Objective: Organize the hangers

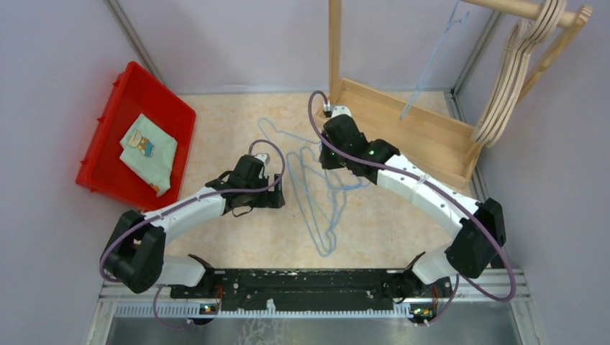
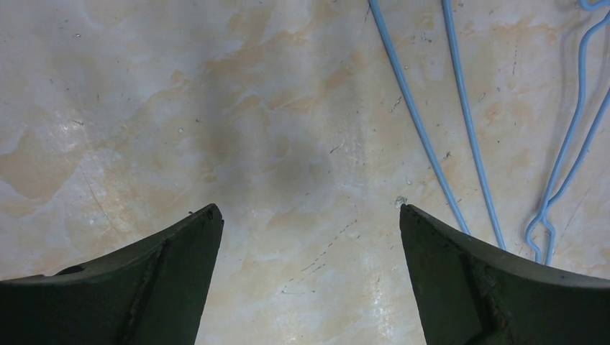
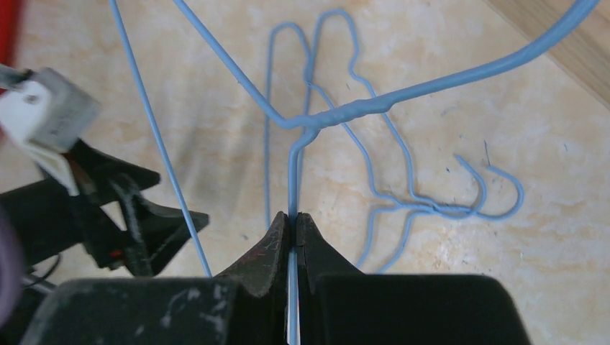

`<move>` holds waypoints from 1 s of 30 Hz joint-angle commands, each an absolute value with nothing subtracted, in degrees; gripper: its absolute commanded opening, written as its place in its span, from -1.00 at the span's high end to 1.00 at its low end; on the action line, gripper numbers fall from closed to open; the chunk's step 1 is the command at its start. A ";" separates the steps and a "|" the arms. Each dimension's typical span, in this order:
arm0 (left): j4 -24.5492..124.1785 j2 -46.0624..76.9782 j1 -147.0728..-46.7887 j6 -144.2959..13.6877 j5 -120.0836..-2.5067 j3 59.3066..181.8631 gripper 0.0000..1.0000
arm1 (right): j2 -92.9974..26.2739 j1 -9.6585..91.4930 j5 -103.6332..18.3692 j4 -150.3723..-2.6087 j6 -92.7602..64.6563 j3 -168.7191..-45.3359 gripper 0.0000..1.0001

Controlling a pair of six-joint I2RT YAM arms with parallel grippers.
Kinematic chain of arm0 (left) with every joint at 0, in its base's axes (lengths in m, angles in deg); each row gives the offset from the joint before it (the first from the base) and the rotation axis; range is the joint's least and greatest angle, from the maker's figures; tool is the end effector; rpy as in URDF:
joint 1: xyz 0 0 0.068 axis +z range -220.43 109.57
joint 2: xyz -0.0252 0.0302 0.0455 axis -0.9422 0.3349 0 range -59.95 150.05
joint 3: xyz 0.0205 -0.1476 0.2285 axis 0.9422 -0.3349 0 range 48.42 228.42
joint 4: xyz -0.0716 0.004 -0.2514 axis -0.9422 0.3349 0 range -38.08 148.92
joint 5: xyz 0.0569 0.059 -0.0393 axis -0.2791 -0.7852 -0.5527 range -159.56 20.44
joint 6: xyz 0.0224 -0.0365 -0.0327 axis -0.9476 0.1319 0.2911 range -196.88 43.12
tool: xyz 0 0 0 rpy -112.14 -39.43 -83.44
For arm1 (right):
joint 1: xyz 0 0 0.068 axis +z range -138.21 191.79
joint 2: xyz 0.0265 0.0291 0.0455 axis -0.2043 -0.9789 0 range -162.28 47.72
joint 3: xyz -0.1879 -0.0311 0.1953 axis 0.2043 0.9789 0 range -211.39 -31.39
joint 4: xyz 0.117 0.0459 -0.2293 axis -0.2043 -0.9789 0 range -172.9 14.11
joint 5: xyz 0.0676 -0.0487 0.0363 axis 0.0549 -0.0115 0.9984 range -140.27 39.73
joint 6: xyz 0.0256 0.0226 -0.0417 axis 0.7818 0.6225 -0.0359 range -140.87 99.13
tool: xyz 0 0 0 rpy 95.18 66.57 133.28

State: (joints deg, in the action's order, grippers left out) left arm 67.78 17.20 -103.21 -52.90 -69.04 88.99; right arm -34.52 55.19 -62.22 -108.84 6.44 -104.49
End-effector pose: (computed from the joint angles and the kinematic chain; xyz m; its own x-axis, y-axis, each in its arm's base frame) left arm 0.2189 -0.1413 0.1863 -0.8309 0.0515 -0.5541 0.2278 0.9399 -0.2543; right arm 0.2350 0.2122 0.3224 -0.6899 -0.0346 -0.7230 -0.2746 0.9367 0.2172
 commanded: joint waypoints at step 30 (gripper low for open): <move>68.29 10.90 -102.09 -55.11 -68.18 87.93 -0.96 | -33.01 56.18 -109.52 -126.68 -20.14 -145.30 1.00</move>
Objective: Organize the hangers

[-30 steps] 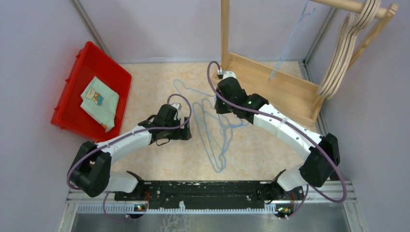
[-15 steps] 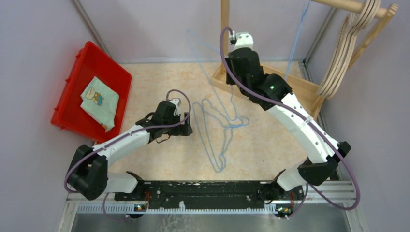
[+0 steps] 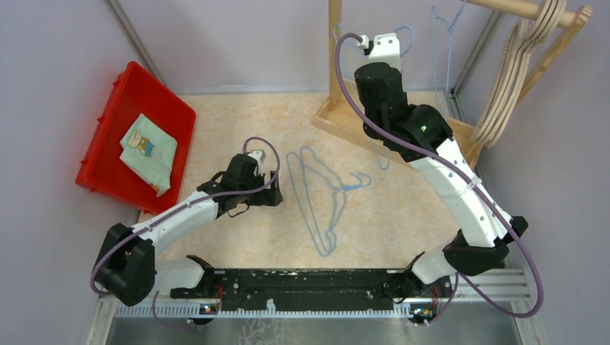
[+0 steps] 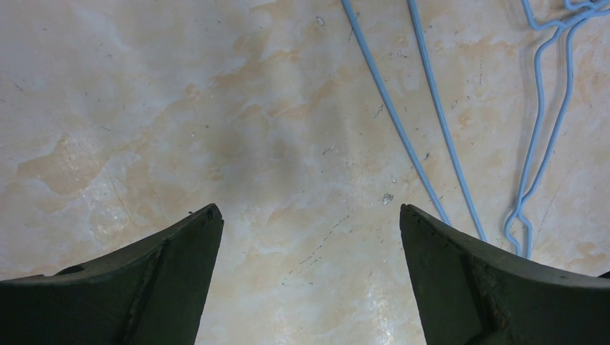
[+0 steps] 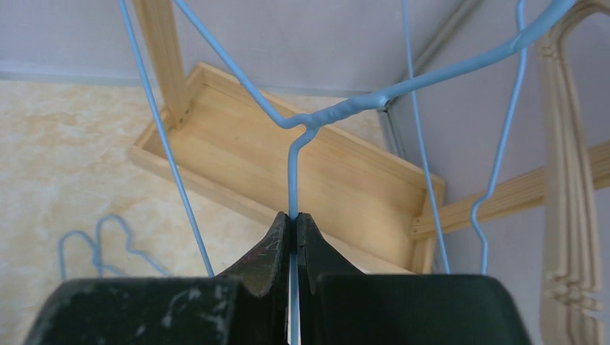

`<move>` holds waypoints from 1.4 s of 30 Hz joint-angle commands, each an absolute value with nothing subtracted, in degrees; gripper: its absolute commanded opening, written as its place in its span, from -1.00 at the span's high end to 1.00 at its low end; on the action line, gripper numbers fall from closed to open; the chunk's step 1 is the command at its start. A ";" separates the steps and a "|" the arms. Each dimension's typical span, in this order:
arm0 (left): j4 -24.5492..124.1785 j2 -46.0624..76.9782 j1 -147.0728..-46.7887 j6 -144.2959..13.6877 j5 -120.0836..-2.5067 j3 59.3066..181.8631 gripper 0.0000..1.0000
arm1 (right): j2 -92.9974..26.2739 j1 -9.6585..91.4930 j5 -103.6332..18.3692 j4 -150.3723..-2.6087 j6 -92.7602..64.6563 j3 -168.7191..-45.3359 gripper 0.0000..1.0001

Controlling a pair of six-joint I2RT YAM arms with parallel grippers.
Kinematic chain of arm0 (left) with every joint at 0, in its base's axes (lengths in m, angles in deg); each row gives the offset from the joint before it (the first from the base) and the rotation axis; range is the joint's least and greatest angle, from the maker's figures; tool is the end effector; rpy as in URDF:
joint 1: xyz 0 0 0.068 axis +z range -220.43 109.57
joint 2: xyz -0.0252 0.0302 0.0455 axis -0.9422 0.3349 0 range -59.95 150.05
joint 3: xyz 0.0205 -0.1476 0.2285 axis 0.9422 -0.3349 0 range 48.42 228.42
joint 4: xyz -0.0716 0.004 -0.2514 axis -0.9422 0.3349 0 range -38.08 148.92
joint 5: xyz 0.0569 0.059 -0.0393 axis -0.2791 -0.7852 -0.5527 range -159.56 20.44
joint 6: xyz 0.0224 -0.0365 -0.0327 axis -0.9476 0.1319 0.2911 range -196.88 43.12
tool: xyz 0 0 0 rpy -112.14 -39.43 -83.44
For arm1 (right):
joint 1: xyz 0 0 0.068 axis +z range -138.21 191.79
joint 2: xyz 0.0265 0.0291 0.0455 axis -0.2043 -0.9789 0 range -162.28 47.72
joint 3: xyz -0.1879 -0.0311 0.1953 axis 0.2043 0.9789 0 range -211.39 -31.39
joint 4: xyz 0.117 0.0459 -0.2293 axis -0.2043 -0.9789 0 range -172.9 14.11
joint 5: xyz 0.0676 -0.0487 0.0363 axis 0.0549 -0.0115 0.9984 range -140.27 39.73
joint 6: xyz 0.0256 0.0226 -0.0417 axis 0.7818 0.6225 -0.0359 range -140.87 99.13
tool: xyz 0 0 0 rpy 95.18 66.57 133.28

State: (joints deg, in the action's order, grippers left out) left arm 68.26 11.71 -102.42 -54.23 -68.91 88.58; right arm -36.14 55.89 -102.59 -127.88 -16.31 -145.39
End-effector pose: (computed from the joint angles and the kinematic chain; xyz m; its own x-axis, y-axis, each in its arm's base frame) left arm 0.2125 -0.1331 0.2061 -0.7867 0.0372 -0.6162 0.2525 0.9302 -0.2662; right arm 0.2080 0.1624 0.5152 -0.2583 -0.1826 -0.9486 0.1231 0.9678 -0.2198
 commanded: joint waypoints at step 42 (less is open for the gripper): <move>69.77 16.95 -101.07 -55.32 -69.03 92.86 -0.96 | -57.22 29.89 -97.17 -109.13 -30.03 -162.03 1.00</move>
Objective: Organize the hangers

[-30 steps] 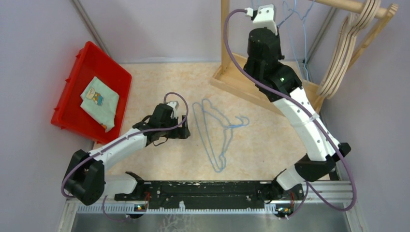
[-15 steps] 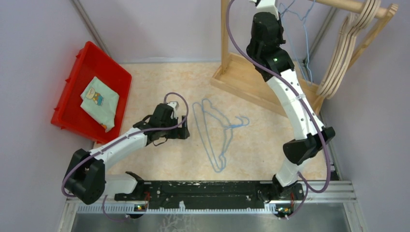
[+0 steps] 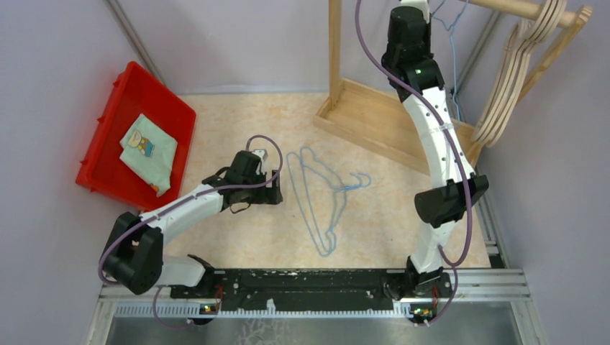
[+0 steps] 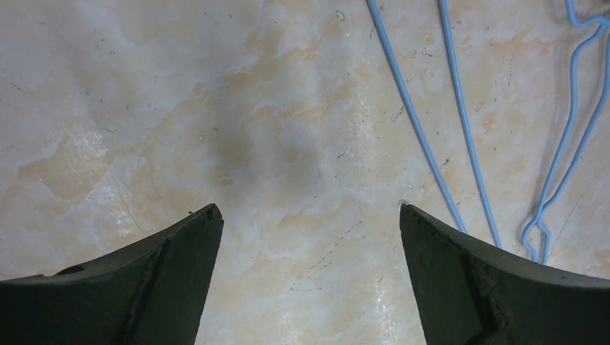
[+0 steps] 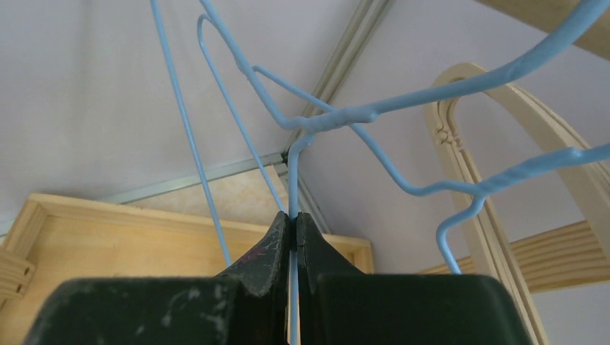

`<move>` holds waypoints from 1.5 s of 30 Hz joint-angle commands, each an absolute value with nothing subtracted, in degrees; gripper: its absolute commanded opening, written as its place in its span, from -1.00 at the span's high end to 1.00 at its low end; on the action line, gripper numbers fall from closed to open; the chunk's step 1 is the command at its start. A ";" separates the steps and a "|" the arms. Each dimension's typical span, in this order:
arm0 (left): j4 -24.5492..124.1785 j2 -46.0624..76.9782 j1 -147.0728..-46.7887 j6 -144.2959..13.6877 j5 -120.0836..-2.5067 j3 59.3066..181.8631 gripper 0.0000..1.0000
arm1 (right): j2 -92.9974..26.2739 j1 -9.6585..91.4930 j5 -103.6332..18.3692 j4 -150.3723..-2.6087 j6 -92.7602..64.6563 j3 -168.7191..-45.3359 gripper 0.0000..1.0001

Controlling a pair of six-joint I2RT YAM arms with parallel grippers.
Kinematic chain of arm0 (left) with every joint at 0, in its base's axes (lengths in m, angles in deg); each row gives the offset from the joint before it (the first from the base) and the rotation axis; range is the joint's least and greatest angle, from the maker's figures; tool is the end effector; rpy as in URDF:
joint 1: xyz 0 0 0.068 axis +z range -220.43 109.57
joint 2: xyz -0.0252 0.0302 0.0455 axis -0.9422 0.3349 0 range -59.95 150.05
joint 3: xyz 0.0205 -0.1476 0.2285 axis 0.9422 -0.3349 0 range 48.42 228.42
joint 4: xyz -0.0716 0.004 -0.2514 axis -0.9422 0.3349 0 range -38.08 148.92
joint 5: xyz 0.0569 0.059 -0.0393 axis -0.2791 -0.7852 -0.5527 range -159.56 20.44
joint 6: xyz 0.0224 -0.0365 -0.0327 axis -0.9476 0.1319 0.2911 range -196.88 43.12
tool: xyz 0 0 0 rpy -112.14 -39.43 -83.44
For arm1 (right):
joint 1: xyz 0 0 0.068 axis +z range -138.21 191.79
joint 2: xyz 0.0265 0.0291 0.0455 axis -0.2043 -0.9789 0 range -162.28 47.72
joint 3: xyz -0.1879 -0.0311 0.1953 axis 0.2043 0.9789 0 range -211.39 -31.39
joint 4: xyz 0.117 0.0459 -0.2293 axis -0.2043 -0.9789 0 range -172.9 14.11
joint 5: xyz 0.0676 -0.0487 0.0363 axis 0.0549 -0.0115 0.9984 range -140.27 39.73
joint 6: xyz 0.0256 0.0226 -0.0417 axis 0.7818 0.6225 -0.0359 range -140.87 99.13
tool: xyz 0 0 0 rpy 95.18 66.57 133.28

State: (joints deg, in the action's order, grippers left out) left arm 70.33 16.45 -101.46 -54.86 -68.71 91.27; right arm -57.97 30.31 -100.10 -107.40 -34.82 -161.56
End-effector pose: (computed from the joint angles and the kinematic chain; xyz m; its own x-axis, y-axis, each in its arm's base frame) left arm 0.2249 -0.1359 0.1985 -0.8218 0.0567 -0.5669 0.2319 0.9422 -0.2419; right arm 0.3744 0.0968 0.5119 -0.2366 -0.2432 -0.9407 0.4711 0.8181 -0.3300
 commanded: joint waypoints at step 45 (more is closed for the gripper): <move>67.36 17.69 -100.94 -54.62 -66.08 88.58 -0.96 | -39.08 62.78 -73.58 -107.52 8.79 -91.08 -0.42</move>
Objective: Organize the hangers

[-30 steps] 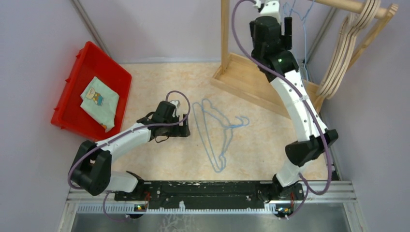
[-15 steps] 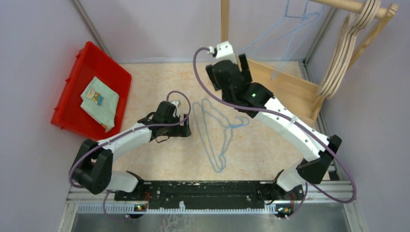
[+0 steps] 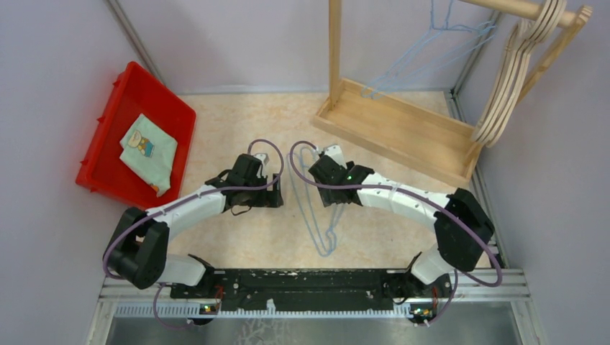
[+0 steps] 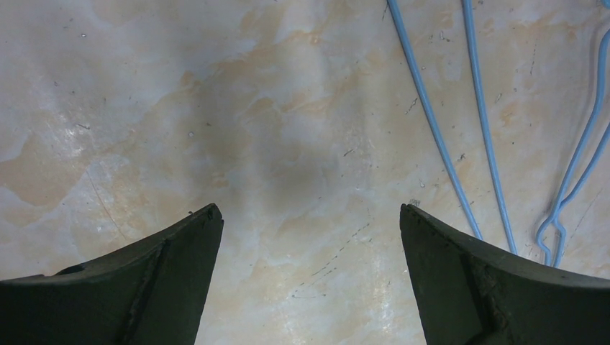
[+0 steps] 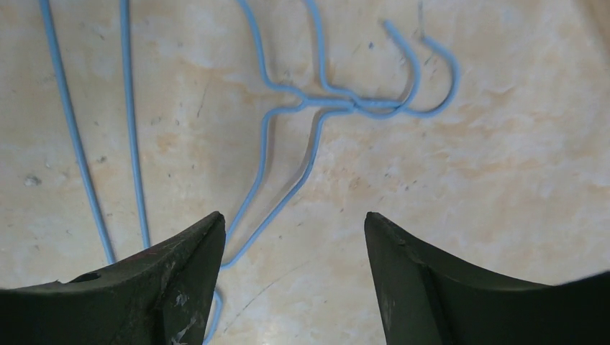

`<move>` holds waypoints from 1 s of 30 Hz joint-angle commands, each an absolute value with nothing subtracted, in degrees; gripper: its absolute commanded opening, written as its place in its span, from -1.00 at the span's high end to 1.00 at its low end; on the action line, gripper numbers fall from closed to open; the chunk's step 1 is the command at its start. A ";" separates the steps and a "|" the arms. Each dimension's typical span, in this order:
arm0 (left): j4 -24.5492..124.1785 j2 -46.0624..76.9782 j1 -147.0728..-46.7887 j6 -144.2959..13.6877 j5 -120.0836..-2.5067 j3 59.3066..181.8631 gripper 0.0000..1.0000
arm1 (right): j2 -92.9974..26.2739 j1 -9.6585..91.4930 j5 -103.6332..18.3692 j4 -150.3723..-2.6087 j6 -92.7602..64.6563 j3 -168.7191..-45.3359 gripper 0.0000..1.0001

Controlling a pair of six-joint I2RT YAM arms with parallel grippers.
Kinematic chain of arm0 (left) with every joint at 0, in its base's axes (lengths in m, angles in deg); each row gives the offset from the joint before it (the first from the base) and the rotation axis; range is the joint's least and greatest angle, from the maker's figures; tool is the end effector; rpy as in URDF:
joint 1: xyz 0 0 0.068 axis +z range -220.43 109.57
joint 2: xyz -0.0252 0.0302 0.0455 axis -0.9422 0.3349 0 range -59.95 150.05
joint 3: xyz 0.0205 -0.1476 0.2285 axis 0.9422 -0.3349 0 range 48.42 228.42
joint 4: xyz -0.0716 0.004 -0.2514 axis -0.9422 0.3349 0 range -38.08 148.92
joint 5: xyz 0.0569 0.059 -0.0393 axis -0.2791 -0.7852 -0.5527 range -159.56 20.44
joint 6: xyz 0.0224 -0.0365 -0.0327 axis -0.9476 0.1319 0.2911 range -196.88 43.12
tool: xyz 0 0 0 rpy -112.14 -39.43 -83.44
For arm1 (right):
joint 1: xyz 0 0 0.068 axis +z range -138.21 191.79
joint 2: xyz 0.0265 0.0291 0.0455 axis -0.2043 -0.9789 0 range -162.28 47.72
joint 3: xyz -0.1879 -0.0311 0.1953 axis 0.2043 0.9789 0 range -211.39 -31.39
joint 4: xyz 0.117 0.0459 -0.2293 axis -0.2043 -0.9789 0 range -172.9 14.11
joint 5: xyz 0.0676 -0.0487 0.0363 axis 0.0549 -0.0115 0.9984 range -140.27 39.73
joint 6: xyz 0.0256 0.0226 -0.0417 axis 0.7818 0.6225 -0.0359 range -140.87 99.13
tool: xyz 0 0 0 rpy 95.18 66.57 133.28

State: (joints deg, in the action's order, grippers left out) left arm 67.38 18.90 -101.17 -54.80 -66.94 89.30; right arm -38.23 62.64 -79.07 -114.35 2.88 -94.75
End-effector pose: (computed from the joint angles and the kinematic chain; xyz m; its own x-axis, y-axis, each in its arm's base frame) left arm 0.2263 -0.1364 0.1812 -0.8404 0.0627 -0.5383 0.2352 0.9371 -0.2580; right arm 0.2036 0.2230 0.2460 -0.7201 -0.3254 -0.6128 -0.2647 0.9452 -0.1909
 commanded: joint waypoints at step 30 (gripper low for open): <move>68.53 17.18 -100.93 -53.50 -67.24 88.76 -0.96 | -45.89 58.81 -69.98 -101.62 7.23 -86.43 1.00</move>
State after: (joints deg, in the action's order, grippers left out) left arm 68.82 17.59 -101.13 -53.75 -67.01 88.34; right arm -49.10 59.19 -68.62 -96.71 9.61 -86.13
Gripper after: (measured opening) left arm 0.978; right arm 0.014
